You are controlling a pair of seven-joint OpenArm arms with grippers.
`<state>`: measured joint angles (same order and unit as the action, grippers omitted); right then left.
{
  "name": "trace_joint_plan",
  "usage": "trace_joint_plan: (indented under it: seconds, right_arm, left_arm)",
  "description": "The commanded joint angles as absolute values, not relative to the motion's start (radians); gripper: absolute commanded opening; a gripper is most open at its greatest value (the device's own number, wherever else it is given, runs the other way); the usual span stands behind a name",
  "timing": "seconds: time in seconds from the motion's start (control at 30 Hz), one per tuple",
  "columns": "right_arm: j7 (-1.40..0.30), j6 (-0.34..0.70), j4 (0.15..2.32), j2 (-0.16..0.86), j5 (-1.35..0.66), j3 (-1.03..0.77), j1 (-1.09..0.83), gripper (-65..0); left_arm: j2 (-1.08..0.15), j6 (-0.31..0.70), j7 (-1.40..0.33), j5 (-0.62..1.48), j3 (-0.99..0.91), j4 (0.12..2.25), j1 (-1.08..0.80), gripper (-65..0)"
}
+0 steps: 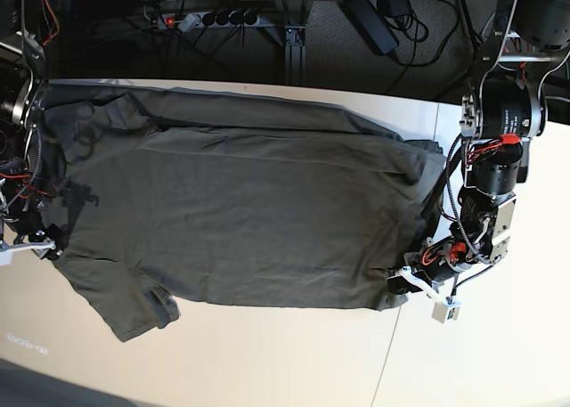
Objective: Fold the T-shirt properly
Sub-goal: 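Grasp the opposite long edge of the shirt with both grippers, then fold the grasped edge over onto the first fold with both grippers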
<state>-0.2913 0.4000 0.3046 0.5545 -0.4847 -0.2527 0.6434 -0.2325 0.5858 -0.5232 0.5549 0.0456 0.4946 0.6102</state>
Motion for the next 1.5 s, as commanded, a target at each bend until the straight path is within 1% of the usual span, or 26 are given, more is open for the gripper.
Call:
trace_joint_plan:
  seconds: [0.0, 0.17, 0.37, 0.4, 0.43, 0.47, 0.5, 0.57, 0.9, 1.0, 1.07, 1.23, 1.4, 1.47]
  right_arm:
    - [-0.327, 0.45, 0.308, 0.551, -0.451, -0.25, 0.66, -33.5]
    - [-0.32, 0.463, 0.309, 0.508, -0.4, -0.25, 0.66, -33.5]
    - [-0.32, 0.476, 0.337, 0.501, -0.344, -0.25, 0.659, -33.6]
    - [-0.317, 0.476, 0.342, 0.501, -0.328, -0.25, 0.659, -33.8]
    - [-0.312, 0.476, 0.345, 0.501, -0.313, -0.25, 0.659, -35.6]
    - [-0.308, 0.476, 0.345, 0.502, -0.3, -0.25, 0.659, -40.0]
    - [-0.298, 0.476, 0.345, 0.504, -0.286, -0.25, 0.659, -47.1]
    - [-0.279, 0.475, 0.35, 0.507, -0.261, -0.25, 0.659, -65.0]
    - [-0.291, 0.476, 0.479, 0.537, -0.252, -0.25, 0.653, -65.0]
    - [-0.336, 0.479, 0.521, 0.55, -0.27, -0.25, 0.653, -65.0]
    - [-0.384, 0.479, 0.547, 0.567, -0.318, -0.25, 0.649, -65.0]
    - [-0.447, 0.487, 0.678, 0.619, -0.435, -0.25, 0.572, -65.0]
    - [-0.533, 0.487, 0.867, 0.668, -0.569, -0.25, 0.418, -65.0]
    - [-0.539, 0.487, 0.938, 0.688, -0.599, -0.25, 0.352, -65.0]
  left_arm:
    - [-0.236, 0.592, -0.566, 0.532, 0.049, 0.495, 0.623, -65.0]
    - [-0.235, 0.592, -0.565, 0.532, 0.049, 0.495, 0.623, -65.0]
    - [-0.235, 0.592, -0.565, 0.534, 0.049, 0.495, 0.623, -65.0]
    - [-0.235, 0.592, -0.564, 0.534, 0.049, 0.495, 0.623, -65.0]
    - [-0.235, 0.592, -0.563, 0.534, 0.049, 0.495, 0.623, -65.0]
    - [-0.235, 0.592, -0.56, 0.534, 0.049, 0.495, 0.623, -65.0]
    - [-0.235, 0.592, -0.558, 0.534, 0.049, 0.495, 0.623, -65.0]
    - [-0.235, 0.592, -0.557, 0.535, 0.049, 0.495, 0.623, -65.0]
    - [-0.239, 0.597, -0.538, 0.535, 0.049, 0.496, 0.641, -65.0]
    - [-0.257, 0.648, -0.549, 0.587, 0.049, 0.501, 0.653, -65.0]
    - [-0.28, 0.698, -0.596, 0.664, 0.049, 0.524, 0.653, -65.0]
    - [-0.333, 0.698, -0.77, 0.829, 0.049, 0.611, 0.636, -65.0]
    - [-0.405, 0.698, -0.931, 1.019, 0.049, 0.765, 0.569, -65.0]
    - [-0.432, 0.698, -1.002, 1.095, 0.049, 0.844, 0.522, -65.0]
